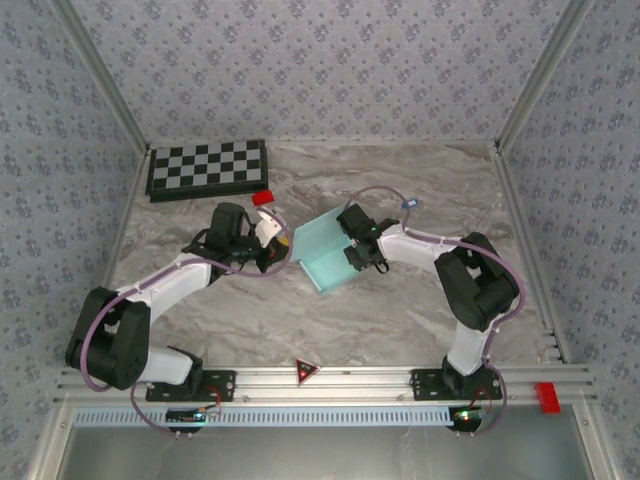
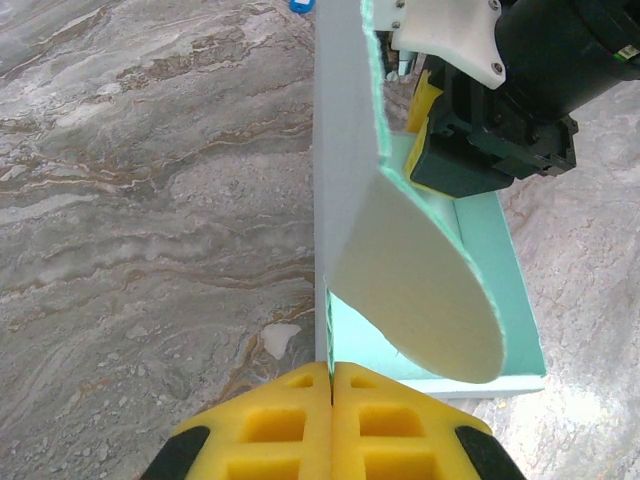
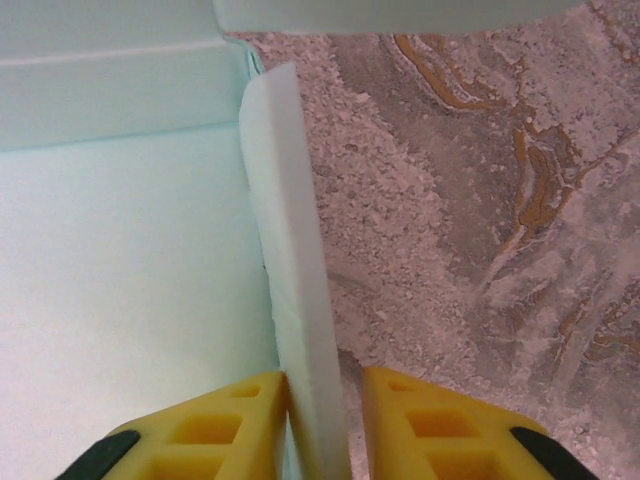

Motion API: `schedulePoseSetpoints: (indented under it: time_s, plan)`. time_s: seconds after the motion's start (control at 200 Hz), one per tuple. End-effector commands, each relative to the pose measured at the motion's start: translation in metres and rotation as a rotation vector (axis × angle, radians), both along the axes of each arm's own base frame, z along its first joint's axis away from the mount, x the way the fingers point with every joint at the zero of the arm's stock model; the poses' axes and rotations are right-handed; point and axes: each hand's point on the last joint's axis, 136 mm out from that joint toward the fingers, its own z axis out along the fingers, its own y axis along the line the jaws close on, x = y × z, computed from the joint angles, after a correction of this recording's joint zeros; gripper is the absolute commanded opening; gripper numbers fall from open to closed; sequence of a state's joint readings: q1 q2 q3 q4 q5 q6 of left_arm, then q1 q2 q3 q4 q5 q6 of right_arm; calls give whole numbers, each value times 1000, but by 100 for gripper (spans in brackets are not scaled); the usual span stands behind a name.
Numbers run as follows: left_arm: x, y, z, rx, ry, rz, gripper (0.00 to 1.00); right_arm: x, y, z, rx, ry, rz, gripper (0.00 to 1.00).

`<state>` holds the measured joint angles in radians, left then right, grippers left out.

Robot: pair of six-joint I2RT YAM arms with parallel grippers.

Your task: Fold the paper box

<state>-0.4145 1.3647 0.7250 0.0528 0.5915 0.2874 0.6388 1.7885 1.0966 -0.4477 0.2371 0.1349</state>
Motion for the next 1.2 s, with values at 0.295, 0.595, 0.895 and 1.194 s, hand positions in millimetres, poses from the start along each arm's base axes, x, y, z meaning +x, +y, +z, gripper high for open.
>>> schedulePoseSetpoints:
  time_s: [0.295,0.595,0.895,1.194]
  plan:
    - [4,-6,10,-3,-41,-43,0,-6,-22,-14,-217,31,14,24]
    - [4,-6,12,-3,-46,-44,0,-7,-26,-19,-249,47,-11,24]
    - [1,-11,14,-27,-41,-79,0,-5,0,-6,-71,39,15,29]
    - [-1,-14,18,-33,-37,-94,28,-8,14,9,56,15,12,45]
